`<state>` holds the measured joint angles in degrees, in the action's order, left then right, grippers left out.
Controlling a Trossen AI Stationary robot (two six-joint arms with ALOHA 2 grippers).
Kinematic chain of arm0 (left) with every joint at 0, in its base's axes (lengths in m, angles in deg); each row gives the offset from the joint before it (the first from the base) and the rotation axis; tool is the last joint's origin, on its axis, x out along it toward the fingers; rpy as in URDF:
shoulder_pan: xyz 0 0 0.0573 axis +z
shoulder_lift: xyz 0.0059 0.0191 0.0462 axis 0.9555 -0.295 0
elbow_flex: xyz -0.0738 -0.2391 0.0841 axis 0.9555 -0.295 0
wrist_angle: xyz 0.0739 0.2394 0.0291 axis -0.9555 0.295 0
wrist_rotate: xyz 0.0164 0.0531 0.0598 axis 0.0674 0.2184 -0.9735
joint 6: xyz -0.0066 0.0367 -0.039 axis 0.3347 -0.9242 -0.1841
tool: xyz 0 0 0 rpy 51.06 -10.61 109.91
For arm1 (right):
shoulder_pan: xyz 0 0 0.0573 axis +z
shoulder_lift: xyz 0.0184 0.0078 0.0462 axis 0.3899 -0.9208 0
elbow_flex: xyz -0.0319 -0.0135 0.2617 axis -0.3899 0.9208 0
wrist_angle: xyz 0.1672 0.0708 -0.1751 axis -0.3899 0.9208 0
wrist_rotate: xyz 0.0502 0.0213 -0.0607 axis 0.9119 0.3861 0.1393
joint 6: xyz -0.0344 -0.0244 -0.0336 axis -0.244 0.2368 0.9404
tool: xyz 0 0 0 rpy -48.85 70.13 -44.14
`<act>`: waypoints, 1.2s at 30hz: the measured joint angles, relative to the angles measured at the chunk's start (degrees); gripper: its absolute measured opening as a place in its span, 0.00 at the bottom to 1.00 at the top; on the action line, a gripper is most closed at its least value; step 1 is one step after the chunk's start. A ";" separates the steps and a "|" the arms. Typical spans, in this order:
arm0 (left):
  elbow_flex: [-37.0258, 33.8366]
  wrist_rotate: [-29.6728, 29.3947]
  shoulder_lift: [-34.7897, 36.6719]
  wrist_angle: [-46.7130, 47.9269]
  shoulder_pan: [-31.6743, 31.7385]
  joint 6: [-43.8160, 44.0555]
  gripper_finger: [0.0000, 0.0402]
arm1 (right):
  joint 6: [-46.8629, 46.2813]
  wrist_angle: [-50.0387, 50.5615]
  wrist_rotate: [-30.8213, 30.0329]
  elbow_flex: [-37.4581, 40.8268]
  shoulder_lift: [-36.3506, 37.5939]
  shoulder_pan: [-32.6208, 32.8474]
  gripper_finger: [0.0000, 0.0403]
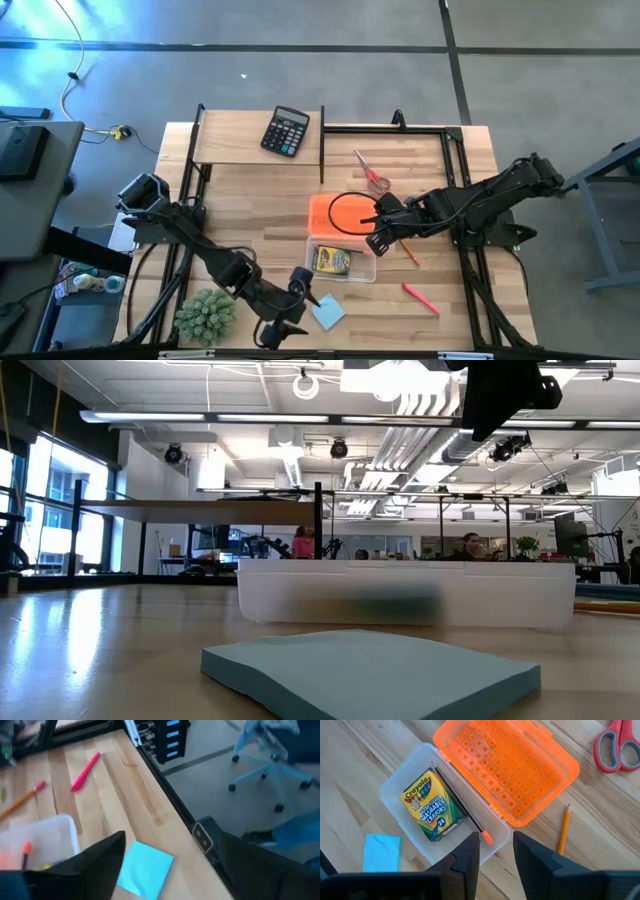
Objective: Pack school essentials
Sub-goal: Put the blue sticky notes into the supply box
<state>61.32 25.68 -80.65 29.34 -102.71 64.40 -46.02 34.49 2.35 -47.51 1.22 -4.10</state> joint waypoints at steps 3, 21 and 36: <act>0.00 0.74 0.00 -0.03 1.12 5.76 0.88 | 0.00 0.01 0.00 0.00 0.00 0.00 0.27; 0.00 0.72 1.57 10.15 5.35 19.88 0.98 | 0.00 -0.01 0.02 0.00 0.00 0.02 0.27; 0.02 -1.16 4.02 29.75 4.59 31.00 0.98 | 0.00 -0.17 0.00 0.00 0.00 0.00 0.27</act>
<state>61.34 24.52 -76.63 59.09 -98.12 95.40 -46.02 34.32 2.35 -47.51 1.22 -4.10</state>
